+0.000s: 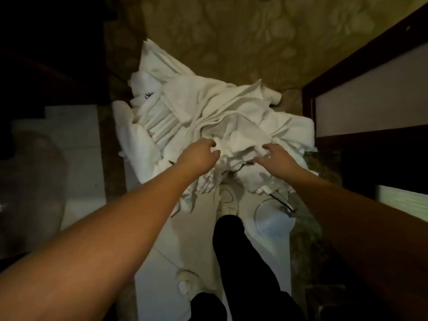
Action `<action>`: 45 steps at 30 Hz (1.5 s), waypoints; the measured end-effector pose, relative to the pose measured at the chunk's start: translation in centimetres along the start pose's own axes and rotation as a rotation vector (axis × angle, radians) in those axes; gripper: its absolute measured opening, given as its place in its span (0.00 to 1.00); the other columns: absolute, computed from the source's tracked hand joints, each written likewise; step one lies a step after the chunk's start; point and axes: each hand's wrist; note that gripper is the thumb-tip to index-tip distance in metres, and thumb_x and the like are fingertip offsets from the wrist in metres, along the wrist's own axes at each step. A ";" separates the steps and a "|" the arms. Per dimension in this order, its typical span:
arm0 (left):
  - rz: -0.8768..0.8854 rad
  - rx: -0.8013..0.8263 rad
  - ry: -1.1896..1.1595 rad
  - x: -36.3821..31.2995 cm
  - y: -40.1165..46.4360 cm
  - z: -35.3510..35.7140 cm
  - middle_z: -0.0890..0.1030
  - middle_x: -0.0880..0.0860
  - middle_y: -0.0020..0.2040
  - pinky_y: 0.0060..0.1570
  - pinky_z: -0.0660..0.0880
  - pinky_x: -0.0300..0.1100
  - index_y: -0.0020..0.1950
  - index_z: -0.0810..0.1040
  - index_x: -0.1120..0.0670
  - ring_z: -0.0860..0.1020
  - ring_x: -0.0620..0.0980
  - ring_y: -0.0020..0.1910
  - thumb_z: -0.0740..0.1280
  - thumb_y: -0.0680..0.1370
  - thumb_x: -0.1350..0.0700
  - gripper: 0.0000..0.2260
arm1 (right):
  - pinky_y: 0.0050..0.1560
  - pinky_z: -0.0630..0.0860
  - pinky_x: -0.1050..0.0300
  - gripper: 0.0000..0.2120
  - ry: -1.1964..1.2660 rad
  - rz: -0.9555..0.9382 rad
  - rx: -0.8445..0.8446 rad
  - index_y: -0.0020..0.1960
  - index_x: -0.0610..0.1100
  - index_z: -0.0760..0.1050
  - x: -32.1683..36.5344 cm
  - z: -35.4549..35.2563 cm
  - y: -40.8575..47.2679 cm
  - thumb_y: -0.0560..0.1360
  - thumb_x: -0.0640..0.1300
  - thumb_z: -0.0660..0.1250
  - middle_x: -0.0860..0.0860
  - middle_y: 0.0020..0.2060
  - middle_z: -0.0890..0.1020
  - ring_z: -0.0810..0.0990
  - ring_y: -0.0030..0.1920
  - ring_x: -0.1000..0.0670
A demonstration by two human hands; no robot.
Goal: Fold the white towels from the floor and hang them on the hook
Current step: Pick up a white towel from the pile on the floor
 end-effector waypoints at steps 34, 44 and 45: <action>-0.173 -0.083 -0.855 -3.3 3.4 3.9 0.82 0.54 0.49 0.44 0.75 0.40 0.54 0.81 0.56 0.78 0.48 0.44 0.69 0.80 0.54 0.07 | 0.48 0.79 0.59 0.10 1.116 0.040 0.162 0.60 0.44 0.75 -0.5 0.1 0.0 0.85 0.45 0.57 0.50 0.53 0.85 0.84 0.53 0.54; -0.224 -0.362 -1.113 2.2 -7.4 -4.7 0.82 0.50 0.50 0.41 0.75 0.35 0.62 0.78 0.54 0.80 0.45 0.42 0.68 0.81 0.55 0.10 | 0.50 0.77 0.52 0.08 0.712 -0.098 -0.210 0.56 0.48 0.76 6.7 -4.6 -7.1 0.84 0.48 0.59 0.47 0.52 0.83 0.83 0.50 0.50; -0.224 -0.395 -1.112 2.3 -8.7 -5.5 0.81 0.50 0.49 0.39 0.75 0.34 0.59 0.78 0.51 0.80 0.44 0.42 0.68 0.81 0.55 0.07 | 0.49 0.78 0.53 0.08 0.675 -0.127 -0.226 0.54 0.48 0.77 7.7 -5.0 -8.3 0.83 0.49 0.60 0.49 0.50 0.84 0.83 0.48 0.52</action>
Point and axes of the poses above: each hand's wrist, its own y-axis towards the middle knuckle, its own z-axis out of the palm, x = y × z
